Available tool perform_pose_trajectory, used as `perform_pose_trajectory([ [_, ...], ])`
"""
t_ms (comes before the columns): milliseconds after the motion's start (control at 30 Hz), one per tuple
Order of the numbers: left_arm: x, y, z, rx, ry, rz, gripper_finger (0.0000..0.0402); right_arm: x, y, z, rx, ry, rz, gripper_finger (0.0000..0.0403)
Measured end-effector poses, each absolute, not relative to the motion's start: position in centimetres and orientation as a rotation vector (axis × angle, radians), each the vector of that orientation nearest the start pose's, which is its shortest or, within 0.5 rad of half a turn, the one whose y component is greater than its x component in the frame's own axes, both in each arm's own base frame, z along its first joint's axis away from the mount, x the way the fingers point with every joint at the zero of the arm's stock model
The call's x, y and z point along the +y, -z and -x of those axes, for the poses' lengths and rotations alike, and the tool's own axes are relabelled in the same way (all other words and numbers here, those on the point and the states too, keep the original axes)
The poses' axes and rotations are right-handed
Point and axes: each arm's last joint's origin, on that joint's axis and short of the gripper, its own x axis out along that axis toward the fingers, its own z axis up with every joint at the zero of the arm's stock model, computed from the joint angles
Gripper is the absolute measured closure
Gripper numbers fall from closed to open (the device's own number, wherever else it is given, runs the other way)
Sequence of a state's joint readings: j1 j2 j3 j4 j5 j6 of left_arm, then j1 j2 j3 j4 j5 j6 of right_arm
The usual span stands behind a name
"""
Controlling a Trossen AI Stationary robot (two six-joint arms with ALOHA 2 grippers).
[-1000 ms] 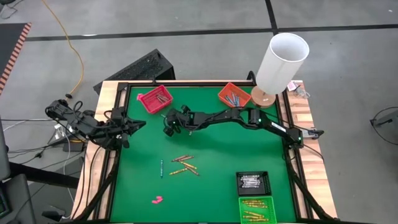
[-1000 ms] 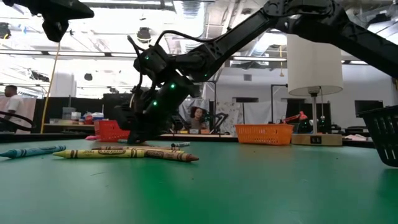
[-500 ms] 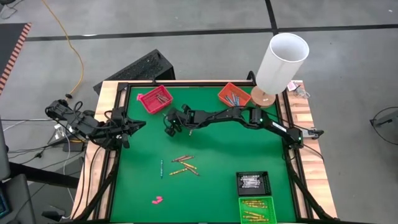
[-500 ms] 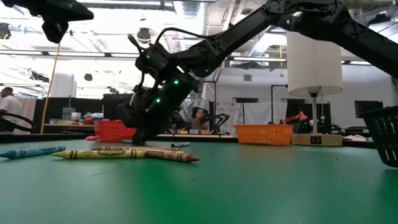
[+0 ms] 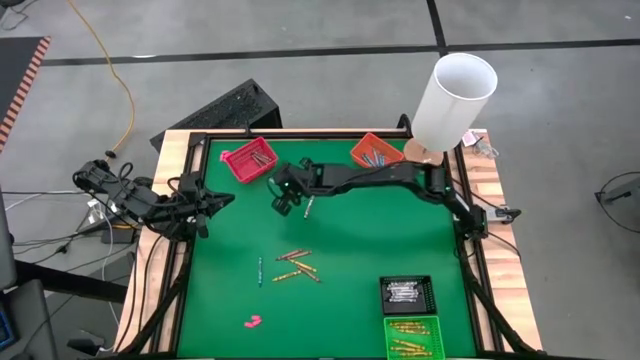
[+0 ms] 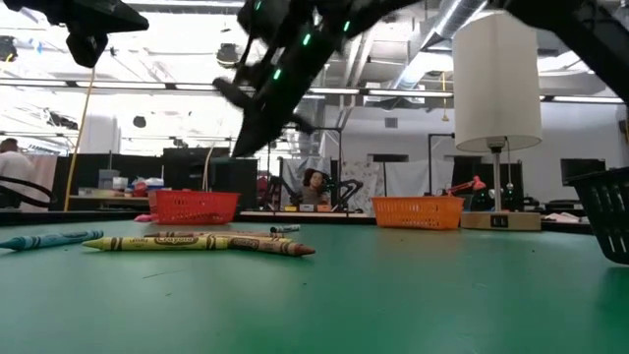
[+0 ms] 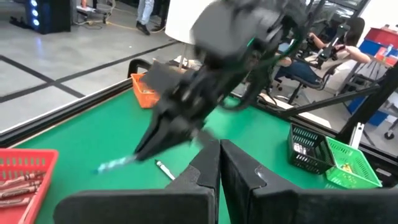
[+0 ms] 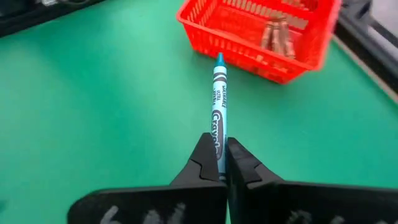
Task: Sort crayons
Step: Put the blue crayon into the orange bin
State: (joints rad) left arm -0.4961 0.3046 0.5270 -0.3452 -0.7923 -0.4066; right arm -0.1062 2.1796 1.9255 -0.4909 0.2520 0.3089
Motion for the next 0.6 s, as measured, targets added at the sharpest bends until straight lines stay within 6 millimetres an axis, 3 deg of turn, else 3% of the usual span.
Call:
perform_pose_trajectory([
  [200,-2.1,-28.5,-8.1,0.03,-0.311,0.337,0.0401,-5.8,-31.3,-44.8,0.697,0.546,-0.192,0.0399],
  [500,-2.1,-28.5,-8.1,0.025,-0.308,0.383,0.0401,-5.2,-37.0,-37.7,0.79,0.652,-0.112,0.04],
  [600,-2.1,-28.5,-8.2,0.028,-0.299,0.383,0.0401,-4.5,-37.9,-34.9,0.779,0.681,-0.116,0.04],
])
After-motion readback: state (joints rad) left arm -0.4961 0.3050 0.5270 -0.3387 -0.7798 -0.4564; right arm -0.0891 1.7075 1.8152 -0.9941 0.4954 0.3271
